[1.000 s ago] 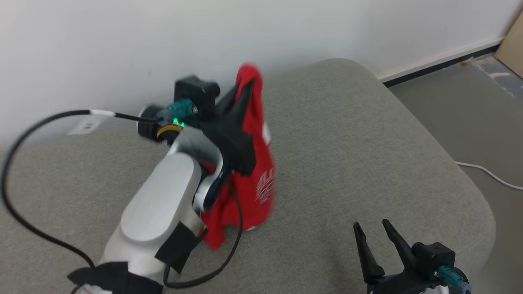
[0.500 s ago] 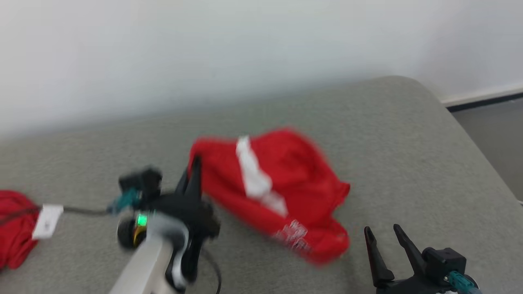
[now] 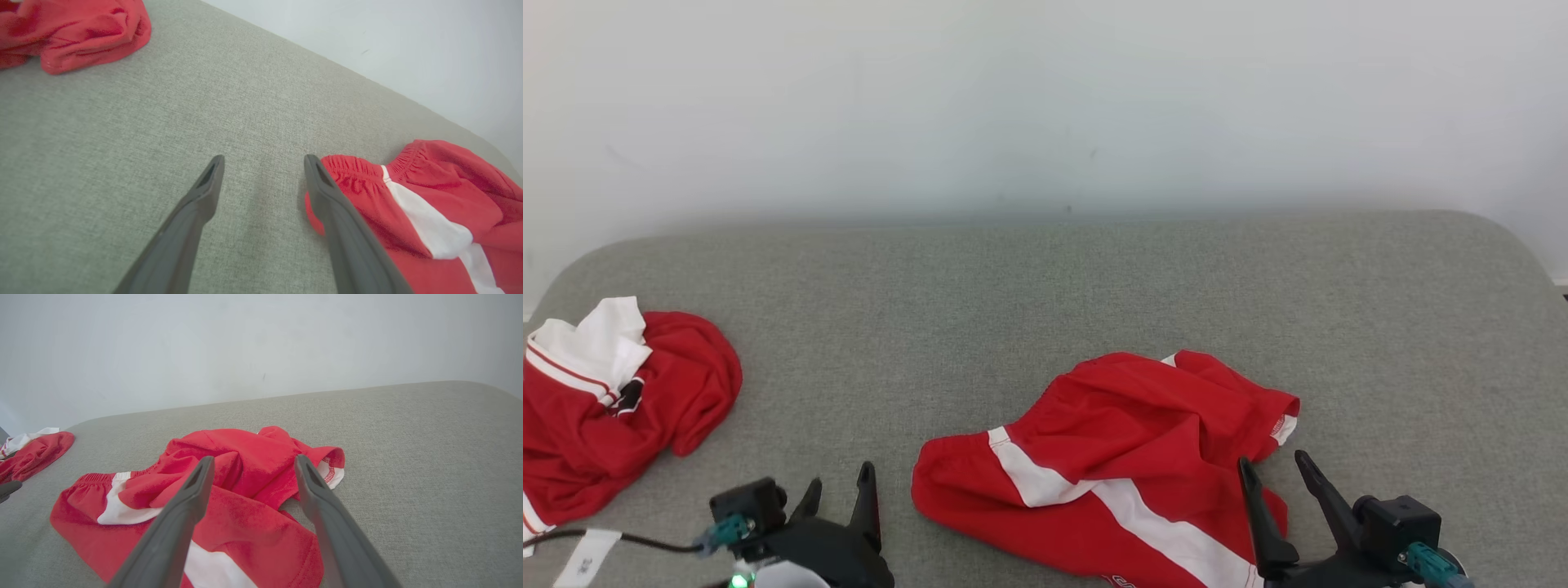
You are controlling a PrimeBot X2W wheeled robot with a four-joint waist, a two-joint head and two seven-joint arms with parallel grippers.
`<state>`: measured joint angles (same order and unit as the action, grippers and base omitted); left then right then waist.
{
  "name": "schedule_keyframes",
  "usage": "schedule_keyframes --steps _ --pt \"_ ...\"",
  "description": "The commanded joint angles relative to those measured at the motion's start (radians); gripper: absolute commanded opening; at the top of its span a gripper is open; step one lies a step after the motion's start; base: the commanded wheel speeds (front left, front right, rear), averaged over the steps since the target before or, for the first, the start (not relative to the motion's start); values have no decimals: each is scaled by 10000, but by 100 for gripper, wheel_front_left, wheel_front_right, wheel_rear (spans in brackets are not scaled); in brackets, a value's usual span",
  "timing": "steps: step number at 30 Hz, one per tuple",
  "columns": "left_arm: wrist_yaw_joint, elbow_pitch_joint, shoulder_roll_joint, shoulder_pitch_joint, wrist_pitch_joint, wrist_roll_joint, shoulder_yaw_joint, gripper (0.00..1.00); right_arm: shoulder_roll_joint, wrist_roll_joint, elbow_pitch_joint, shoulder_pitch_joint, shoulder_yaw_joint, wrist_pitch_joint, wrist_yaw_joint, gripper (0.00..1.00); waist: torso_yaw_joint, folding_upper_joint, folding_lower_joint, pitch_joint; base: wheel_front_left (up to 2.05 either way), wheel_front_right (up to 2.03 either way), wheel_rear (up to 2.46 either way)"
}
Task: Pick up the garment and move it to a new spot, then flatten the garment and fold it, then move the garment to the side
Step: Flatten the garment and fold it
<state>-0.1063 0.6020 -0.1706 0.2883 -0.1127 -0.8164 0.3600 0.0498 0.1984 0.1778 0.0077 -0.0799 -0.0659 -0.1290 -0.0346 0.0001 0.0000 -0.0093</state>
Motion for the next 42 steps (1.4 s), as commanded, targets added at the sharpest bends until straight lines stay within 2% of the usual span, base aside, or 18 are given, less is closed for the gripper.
schedule_keyframes --steps 1,7,12,16,25,32,36,37,38,39,42 --pt "83 -316 -189 226 58 296 211 100 10 61 26 103 -62 6 -34 100 64 -1 0 -113 0 0 0" --pt "731 -1048 -667 1244 1205 1199 1398 100 7 115 55 20 -116 -19 -35 100 -564 -1 0 -3 0 0 0" --pt "1141 -439 -352 2252 2583 1244 2097 100 10 146 104 -101 -148 -58 -35 100 -1415 -1 0 221 0 0 0" --pt "1227 361 -113 2877 3161 1293 2349 100 4 153 92 -148 -159 -69 -35 100 -2117 -1 0 471 0 0 0" --pt "1367 1831 -10 4183 3401 2162 3120 100 5 229 166 -336 -245 -232 -35 100 -3036 -1 0 962 0 0 0" --pt "1854 2900 110 5305 3801 2876 3979 100 5 380 316 -508 -489 -397 -35 100 -3625 -1 0 1323 0 0 0" --pt "1940 3284 156 5580 3702 3011 4164 100 7 397 414 -510 -490 -476 -35 100 -3825 -1 0 1437 0 0 0" --pt "1937 3406 169 5623 3687 3043 4202 49 7 399 417 -527 -486 -493 -35 100 -3851 -1 0 1460 0 0 0" --pt "1886 3457 174 5662 3581 3067 4204 33 5 406 423 -539 -485 -507 -35 100 -3870 -1 0 1479 0 0 0" --pt "1855 3552 184 5677 3513 3064 4197 0 4 412 442 -549 -486 -501 -35 100 -3883 -1 0 1491 0 0 0" --pt "1722 3793 222 5779 3251 3020 4123 0 7 407 487 -587 -435 -523 -35 100 -3838 -1 0 1501 0 0 0"
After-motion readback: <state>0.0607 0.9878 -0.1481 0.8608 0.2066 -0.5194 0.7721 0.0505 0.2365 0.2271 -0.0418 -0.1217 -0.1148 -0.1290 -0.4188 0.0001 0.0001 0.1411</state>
